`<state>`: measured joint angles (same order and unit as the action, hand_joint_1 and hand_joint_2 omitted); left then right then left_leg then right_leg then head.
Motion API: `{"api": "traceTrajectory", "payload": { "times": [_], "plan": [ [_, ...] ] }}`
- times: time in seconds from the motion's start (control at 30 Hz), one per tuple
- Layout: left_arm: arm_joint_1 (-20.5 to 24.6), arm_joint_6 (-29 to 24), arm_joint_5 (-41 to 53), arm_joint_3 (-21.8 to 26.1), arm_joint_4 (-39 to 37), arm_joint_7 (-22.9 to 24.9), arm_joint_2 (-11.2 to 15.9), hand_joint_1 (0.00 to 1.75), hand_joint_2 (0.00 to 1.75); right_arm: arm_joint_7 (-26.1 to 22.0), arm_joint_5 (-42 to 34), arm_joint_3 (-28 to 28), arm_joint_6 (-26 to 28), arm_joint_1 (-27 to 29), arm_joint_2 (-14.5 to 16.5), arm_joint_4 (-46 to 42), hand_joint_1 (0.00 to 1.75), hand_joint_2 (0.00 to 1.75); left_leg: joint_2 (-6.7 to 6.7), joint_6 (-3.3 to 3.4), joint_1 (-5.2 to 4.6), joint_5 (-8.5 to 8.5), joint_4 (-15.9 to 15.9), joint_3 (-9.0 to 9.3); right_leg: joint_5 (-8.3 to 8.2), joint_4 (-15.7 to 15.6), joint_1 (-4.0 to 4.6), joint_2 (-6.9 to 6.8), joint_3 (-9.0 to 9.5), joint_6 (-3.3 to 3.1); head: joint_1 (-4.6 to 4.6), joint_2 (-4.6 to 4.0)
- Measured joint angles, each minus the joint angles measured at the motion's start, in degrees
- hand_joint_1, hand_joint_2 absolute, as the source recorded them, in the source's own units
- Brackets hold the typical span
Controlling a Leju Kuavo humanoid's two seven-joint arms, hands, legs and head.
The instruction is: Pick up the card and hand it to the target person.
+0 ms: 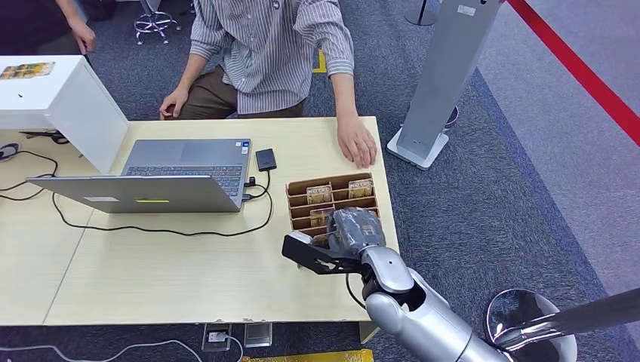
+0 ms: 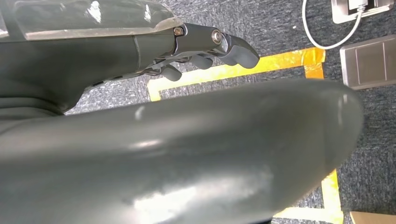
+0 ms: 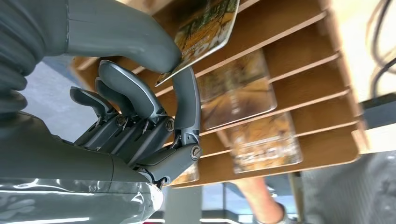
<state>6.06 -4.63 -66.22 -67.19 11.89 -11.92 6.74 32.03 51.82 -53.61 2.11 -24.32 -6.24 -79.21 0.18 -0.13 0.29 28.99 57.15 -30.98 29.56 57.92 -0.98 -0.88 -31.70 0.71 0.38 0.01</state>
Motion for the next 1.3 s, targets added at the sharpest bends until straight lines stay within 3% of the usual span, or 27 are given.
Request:
{"api": "traceTrajectory", "payload": {
  "times": [0.23,0.5,0.7,0.87,1.07,1.3],
  "plan": [
    [-0.2,0.0,-0.5,0.1,0.0,0.5,0.2,0.0,0.0,6.4,-2.6,3.7,-3.3,-0.3,-3.8,-9.0,1.75,1.75,0.01,0.0,0.0,0.0,0.0,0.0,0.0,0.0,0.0,0.01,-0.01,0.0,0.04,0.0],
    [-0.2,0.0,-0.8,0.2,0.0,0.7,0.3,0.0,0.0,6.1,-2.9,6.9,-2.8,-0.3,-6.8,-18.4,1.75,1.75,0.01,0.0,0.0,0.0,0.0,0.01,0.0,0.0,0.0,0.01,-0.02,0.0,-0.04,0.0],
    [-0.2,0.4,-0.3,0.2,0.0,0.2,0.3,0.0,0.0,-3.9,-0.5,8.8,7.9,-0.4,-6.8,-19.6,1.75,1.75,0.0,0.0,0.0,0.0,0.0,-0.01,0.0,0.0,0.0,0.0,0.0,0.0,-0.04,-0.01],
    [-0.1,0.5,0.0,0.2,0.0,-0.3,0.1,0.0,0.0,-9.5,1.0,10.5,16.6,-0.5,-6.4,-18.1,1.75,1.75,0.0,0.0,0.0,0.0,0.0,-0.02,0.0,0.0,0.0,-0.01,0.01,0.0,0.04,0.01],
    [-0.1,0.5,0.0,0.2,0.0,-0.3,-0.1,0.0,0.0,-11.7,5.6,12.2,24.9,-0.6,-6.0,-14.9,1.75,1.75,-0.01,0.0,0.0,0.0,0.0,-0.02,0.0,0.0,0.0,-0.01,0.01,0.0,0.0,-0.01],
    [-0.1,0.6,-0.1,0.2,0.0,-0.2,-0.2,0.0,0.0,-11.6,8.6,13.3,27.7,-0.8,-5.4,-11.0,1.75,1.75,-0.01,0.0,0.0,0.0,0.0,-0.03,0.0,0.0,0.0,-0.01,0.01,0.0,-0.05,0.01]
  ]
}}
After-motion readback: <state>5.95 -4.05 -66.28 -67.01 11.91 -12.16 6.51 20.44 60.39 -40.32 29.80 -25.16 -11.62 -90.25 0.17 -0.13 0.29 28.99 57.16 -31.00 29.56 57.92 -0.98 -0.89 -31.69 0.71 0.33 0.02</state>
